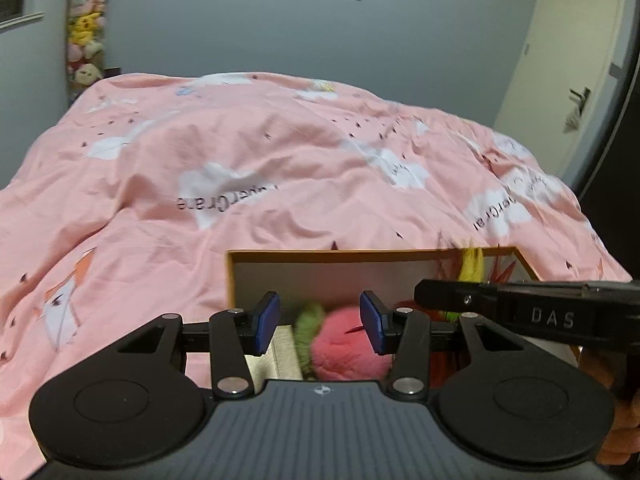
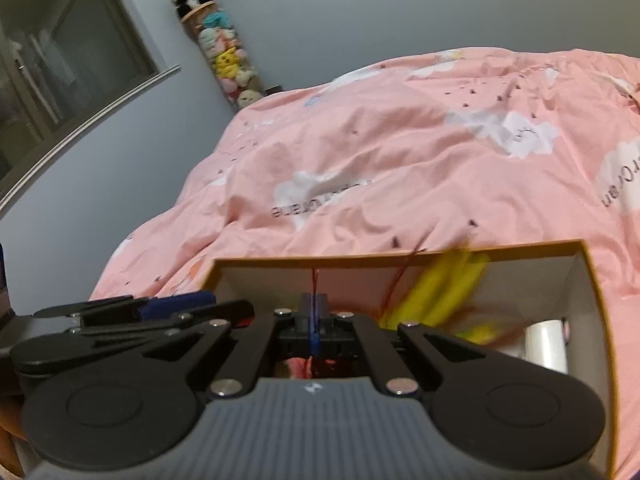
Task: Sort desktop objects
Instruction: 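Open the right gripper to drop the red feathers into the box, then grasp the round mirrored compact by its rim with the right gripper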
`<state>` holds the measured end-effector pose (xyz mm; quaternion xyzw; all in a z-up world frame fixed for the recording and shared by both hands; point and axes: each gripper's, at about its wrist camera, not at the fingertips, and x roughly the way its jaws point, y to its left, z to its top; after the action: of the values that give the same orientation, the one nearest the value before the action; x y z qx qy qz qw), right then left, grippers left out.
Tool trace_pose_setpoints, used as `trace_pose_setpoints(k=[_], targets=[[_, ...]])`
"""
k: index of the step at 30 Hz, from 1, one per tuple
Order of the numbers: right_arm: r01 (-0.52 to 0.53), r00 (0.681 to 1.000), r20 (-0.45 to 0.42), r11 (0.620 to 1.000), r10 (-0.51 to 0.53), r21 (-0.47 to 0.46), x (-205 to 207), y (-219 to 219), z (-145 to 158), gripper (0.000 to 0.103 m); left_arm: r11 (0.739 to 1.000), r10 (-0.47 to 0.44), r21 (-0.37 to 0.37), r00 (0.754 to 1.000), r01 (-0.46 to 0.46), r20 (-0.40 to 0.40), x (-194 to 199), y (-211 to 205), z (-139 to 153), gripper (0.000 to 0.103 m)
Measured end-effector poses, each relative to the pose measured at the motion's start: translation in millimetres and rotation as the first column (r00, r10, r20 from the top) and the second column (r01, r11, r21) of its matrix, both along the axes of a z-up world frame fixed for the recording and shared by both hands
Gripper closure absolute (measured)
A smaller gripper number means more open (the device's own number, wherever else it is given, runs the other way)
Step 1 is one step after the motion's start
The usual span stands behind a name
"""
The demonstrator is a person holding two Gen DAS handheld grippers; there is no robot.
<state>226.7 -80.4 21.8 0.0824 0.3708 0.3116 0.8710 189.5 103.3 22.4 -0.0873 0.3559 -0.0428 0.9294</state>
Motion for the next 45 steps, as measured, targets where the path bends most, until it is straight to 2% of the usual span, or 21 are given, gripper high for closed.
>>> trace_pose_setpoints(k=[5,14,16,19,23,29,33,40,45], targets=[[-0.055,0.998,-0.017,0.998,0.055,0.025,-9.9,11.4,5.6,0.103,0.998,0.043,-0.038,0.999,-0.042,0.024,-14.7,11.2,8.2,0.051],[-0.092,0.995,-0.024,0.996,0.092,-0.008,-20.3,30.9,-0.1,0.103,0.998,0.053,-0.039,0.998,-0.052,0.023,-29.0,17.3,10.7,0.051],[-0.095,0.995,-0.013,0.995,0.094,-0.018,-22.9,32.2,1.8,0.097,0.998,0.053,-0.041,0.998,-0.053,0.021,-32.6,17.9,10.3,0.051],[-0.088,0.996,0.000,0.996,0.088,-0.016,-26.5,29.2,8.1,0.093,0.997,0.060,-0.042,0.998,-0.059,0.022,-38.7,19.2,11.1,0.051],[-0.068,0.998,0.013,0.998,0.068,-0.005,-31.9,20.2,16.3,0.092,0.997,0.063,-0.042,0.998,-0.062,0.025,-48.9,20.0,14.5,0.051],[-0.017,0.999,0.032,1.000,0.017,-0.010,-51.7,-3.6,24.8,0.090,0.999,0.039,0.015,0.998,-0.040,0.045,-70.3,7.7,23.4,0.051],[0.013,0.995,0.095,0.999,-0.009,-0.042,-79.0,-21.4,33.2,0.082,0.999,0.000,0.041,0.998,-0.003,0.060,-88.6,-7.3,30.0,0.051],[0.040,0.976,0.216,0.996,-0.022,-0.077,-140.8,-59.7,43.0,0.076,0.989,-0.124,0.097,0.987,0.115,0.100,-128.3,-43.5,32.3,0.051],[0.036,0.981,0.196,0.995,-0.016,-0.094,-179.3,-89.6,32.7,0.075,0.956,-0.271,0.128,0.962,0.264,0.038,-147.6,-72.8,13.9,0.051]])
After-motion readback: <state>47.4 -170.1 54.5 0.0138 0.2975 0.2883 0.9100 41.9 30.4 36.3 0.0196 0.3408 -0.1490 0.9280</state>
